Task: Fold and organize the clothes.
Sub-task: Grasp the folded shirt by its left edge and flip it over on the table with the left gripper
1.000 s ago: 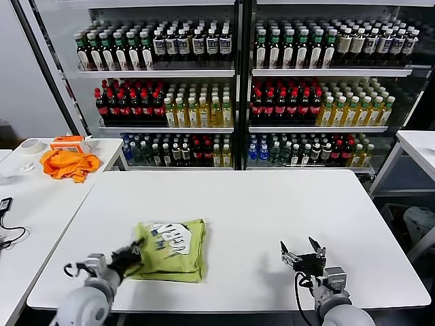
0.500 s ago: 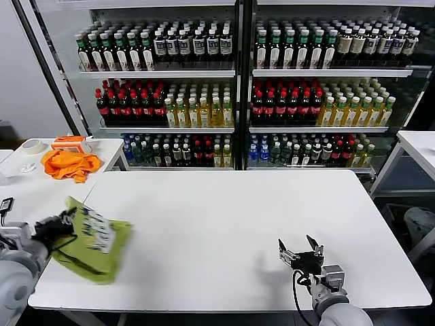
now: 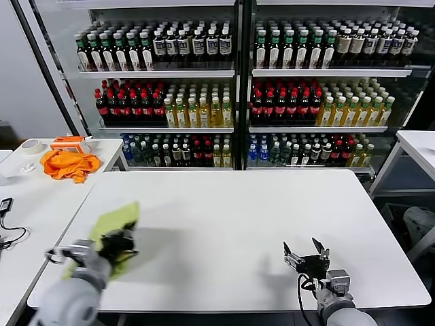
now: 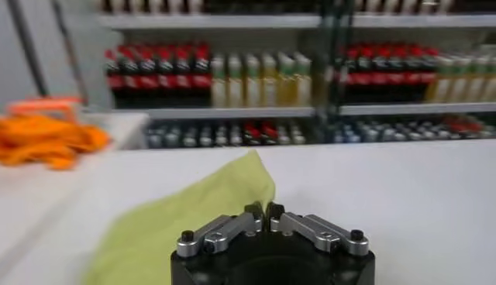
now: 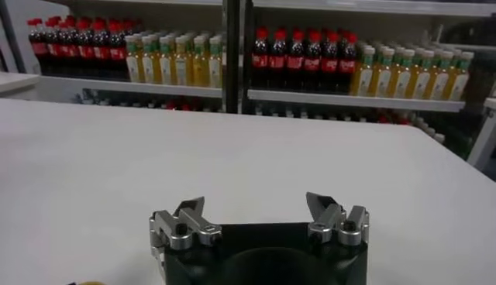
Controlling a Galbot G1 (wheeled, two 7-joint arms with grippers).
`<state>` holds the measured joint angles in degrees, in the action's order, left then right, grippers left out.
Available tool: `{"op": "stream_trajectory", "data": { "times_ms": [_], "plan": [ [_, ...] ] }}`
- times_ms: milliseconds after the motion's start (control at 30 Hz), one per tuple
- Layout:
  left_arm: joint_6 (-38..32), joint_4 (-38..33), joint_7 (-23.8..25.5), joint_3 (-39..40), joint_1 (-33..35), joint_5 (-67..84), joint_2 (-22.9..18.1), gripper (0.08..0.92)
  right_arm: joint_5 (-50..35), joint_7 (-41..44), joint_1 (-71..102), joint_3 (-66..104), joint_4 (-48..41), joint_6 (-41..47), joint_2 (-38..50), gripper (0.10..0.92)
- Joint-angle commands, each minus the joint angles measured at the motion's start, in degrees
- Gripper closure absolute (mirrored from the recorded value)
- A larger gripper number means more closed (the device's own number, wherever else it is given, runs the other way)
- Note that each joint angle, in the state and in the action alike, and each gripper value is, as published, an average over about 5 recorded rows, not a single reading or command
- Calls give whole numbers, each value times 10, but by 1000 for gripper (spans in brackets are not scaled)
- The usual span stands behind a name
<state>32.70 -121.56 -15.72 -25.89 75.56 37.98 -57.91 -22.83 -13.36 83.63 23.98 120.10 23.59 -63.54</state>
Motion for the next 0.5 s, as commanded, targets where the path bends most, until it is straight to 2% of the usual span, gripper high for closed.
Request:
{"op": "stream_trajectory", "data": {
  "times_ms": [33, 333, 433, 500],
  "plan": [
    [4, 22, 9, 179, -78, -121, -155, 895, 4, 0, 1, 2, 0, 0, 0, 203],
    [1, 62, -12, 211, -113, -98, -201, 895, 4, 0, -6, 7, 4, 2, 1, 203],
    [-12, 78, -22, 214, -137, -63, -217, 854, 3, 0, -6, 12, 8, 2, 3, 203],
    [-23, 82, -28, 207, -153, -40, -219, 796, 2, 1, -7, 14, 10, 2, 4, 203]
  ]
}}
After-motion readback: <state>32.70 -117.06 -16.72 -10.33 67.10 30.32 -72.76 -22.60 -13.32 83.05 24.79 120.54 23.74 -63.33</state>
